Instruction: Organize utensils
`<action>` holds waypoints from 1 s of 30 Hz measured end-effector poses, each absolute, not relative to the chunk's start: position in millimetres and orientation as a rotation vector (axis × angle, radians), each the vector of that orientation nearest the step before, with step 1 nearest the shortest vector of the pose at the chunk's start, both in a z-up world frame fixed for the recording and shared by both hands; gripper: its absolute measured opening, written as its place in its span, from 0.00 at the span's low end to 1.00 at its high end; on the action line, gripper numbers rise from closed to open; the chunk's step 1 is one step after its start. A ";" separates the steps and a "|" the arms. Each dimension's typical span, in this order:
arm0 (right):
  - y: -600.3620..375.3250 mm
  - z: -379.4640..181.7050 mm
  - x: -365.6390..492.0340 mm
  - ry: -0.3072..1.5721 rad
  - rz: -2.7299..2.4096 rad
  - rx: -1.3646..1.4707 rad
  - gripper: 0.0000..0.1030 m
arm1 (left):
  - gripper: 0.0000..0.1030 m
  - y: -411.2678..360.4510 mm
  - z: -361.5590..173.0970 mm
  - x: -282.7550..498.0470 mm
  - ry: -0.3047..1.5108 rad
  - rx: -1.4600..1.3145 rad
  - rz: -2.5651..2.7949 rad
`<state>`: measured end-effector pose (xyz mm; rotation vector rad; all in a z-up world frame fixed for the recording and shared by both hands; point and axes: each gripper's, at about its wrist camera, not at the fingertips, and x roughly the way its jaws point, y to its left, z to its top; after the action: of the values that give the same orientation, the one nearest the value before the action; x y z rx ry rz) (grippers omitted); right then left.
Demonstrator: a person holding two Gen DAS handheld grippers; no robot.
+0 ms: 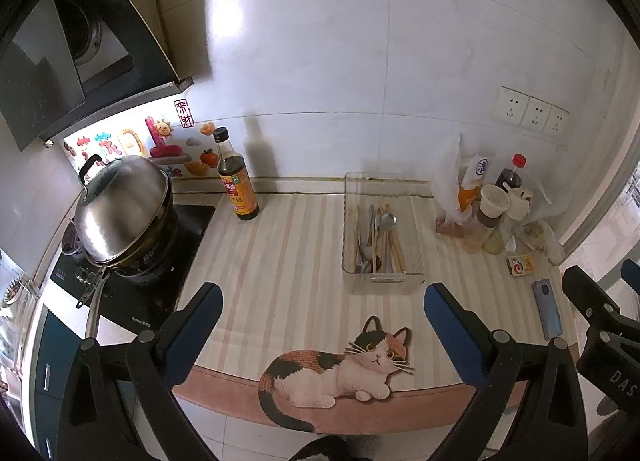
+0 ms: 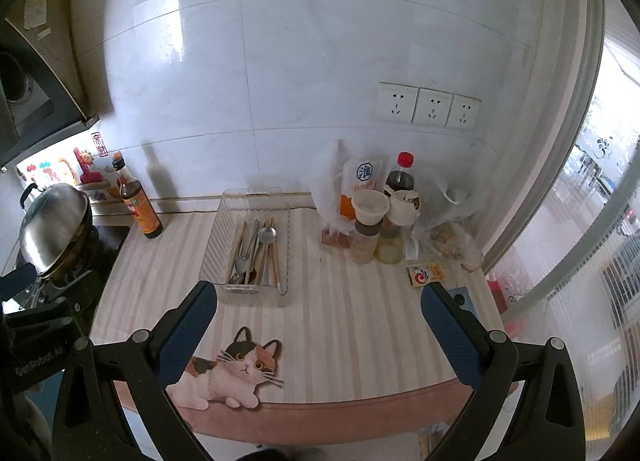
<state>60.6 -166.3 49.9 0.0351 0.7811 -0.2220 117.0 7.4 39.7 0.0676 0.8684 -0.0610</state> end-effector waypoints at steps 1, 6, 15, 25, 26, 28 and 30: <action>-166.1 49.9 60.5 0.781 -0.222 0.037 1.00 | 1.00 7.4 39.7 116.9 0.869 0.067 -0.061; -166.1 49.7 63.9 0.787 -0.214 0.035 1.00 | 1.00 8.4 40.4 117.2 0.866 0.068 -0.059; -161.5 45.4 69.4 0.795 -0.202 0.015 1.00 | 1.00 15.2 35.0 117.4 0.870 0.059 -0.038; -161.9 44.4 69.0 0.796 -0.200 0.012 1.00 | 1.00 18.2 34.9 114.9 0.863 0.065 -0.040; -161.6 44.2 69.1 0.797 -0.199 0.012 1.00 | 1.00 18.0 35.1 114.9 0.862 0.065 -0.041; -161.7 43.9 68.2 0.797 -0.198 0.013 1.00 | 1.00 18.7 35.0 114.7 0.863 0.064 -0.040; -161.2 43.7 68.0 0.796 -0.200 0.010 1.00 | 1.00 18.7 35.1 114.5 0.862 0.064 -0.040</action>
<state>68.0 -161.2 43.7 0.0095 0.7964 -0.1996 114.5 18.7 35.1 0.0642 0.8622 -0.0400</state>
